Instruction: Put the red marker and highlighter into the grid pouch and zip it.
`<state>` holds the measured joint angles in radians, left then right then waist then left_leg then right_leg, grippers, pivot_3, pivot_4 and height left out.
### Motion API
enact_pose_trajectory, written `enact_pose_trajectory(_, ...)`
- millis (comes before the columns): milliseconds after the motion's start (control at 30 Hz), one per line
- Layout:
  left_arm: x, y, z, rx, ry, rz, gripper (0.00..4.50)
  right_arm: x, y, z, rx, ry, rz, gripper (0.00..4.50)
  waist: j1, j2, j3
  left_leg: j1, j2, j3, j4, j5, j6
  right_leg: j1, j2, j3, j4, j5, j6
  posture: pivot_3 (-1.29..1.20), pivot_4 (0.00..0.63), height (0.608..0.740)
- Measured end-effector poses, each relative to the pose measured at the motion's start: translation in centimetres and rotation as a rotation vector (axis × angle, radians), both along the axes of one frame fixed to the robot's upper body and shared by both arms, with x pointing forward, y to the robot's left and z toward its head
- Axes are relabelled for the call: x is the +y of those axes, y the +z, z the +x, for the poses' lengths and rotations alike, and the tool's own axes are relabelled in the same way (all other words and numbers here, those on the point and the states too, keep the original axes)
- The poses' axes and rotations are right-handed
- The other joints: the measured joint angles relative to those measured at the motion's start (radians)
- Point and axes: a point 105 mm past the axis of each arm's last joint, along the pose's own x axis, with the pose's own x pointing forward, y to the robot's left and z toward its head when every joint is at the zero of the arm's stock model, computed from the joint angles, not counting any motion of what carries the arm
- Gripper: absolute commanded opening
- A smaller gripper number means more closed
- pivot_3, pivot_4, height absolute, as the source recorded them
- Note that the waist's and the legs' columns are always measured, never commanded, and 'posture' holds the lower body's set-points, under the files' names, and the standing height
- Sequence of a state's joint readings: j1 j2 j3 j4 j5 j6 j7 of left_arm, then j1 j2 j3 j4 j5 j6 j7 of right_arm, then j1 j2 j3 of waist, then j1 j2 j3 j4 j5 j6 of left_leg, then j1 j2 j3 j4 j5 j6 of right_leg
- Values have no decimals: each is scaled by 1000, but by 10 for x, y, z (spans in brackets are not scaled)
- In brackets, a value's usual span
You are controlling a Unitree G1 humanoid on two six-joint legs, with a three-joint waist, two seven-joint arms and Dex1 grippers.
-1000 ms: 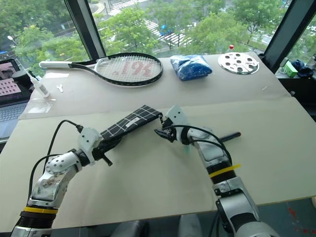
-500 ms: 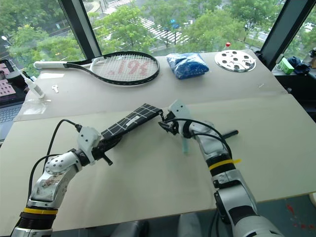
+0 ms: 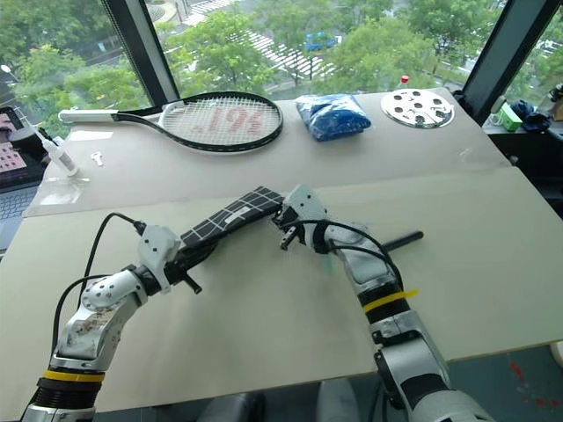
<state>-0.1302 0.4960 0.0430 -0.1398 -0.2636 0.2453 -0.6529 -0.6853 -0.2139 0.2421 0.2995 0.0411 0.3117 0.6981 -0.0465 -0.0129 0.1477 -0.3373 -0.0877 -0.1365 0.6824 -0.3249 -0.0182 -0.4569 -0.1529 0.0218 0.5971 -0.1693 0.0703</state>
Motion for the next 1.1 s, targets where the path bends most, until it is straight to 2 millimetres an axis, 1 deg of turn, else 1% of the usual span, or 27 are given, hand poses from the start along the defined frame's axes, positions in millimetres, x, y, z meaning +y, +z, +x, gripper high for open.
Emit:
enact_pose_trajectory(167,-2,-1,0,-1,4,-12,0,18,1,-5,-9,28,4,42,0,0,0,0,0,0,0,0,0,0,0,0,0,0,0,0,150,740)
enact_pose_trajectory(267,-2,-1,0,0,3,-13,0,21,5,-3,-22,29,0,42,0,0,0,0,0,0,0,0,0,0,0,0,0,1,0,0,150,740)
enact_pose_trajectory(367,-2,-1,0,0,3,-13,0,25,4,-5,-28,47,-22,42,0,0,0,0,0,0,0,0,0,0,0,0,0,1,0,0,150,740)
enact_pose_trajectory(467,-2,-1,0,3,0,-12,0,36,3,-17,-15,136,-37,42,-2,0,0,0,0,0,0,0,0,0,0,0,0,1,0,0,150,740)
enact_pose_trajectory(567,-2,-2,0,5,-6,-11,0,49,2,-36,-1,254,-55,42,-2,0,0,0,0,0,1,0,0,0,0,0,0,1,0,0,150,740)
enact_pose_trajectory(633,-2,-2,0,6,-7,-11,0,55,2,-42,3,285,-63,42,-1,0,0,0,0,0,1,0,0,0,0,0,0,1,0,0,150,740)
enact_pose_trajectory(733,-2,-2,0,7,-7,-11,0,59,-1,-40,23,266,-52,42,-1,0,0,0,0,0,1,0,0,0,0,0,0,1,-1,0,150,740)
enact_pose_trajectory(767,-2,-2,0,7,-7,-11,0,59,-1,-40,29,265,-47,327,0,0,0,0,0,0,1,0,0,0,0,0,0,1,-1,0,150,740)
enact_pose_trajectory(800,-2,-2,0,7,-7,-11,0,59,-1,-40,33,264,-45,327,0,0,0,0,0,0,1,0,0,0,0,0,0,1,-1,0,150,740)
enact_pose_trajectory(833,-2,-2,0,7,-8,-11,0,59,-1,-40,40,268,-45,735,0,0,0,0,0,0,1,0,0,0,0,0,0,1,-1,0,150,740)
enact_pose_trajectory(867,-2,-2,0,7,-8,-11,0,59,-1,-41,42,273,-46,929,-1,0,0,0,0,0,1,0,0,0,0,0,1,1,-1,0,150,740)
enact_pose_trajectory(967,-3,-1,0,3,-12,-11,0,52,-1,-40,62,271,-43,1985,0,0,0,0,0,0,1,0,0,0,0,0,1,1,-1,0,150,740)
enact_pose_trajectory(1000,-3,0,0,3,-13,-11,0,48,0,-37,64,258,-41,2515,0,0,0,0,0,0,1,0,0,0,0,0,1,1,-1,0,150,740)
enact_pose_trajectory(1067,-4,1,-1,2,-24,-25,0,32,7,-35,92,245,-30,2876,2,0,0,0,0,0,2,0,0,0,0,0,0,2,0,0,150,740)
enact_pose_trajectory(1100,-2,2,-2,5,-26,-30,0,23,12,-36,125,247,-6,2876,4,0,0,0,0,0,2,0,0,0,0,0,0,2,0,0,150,740)
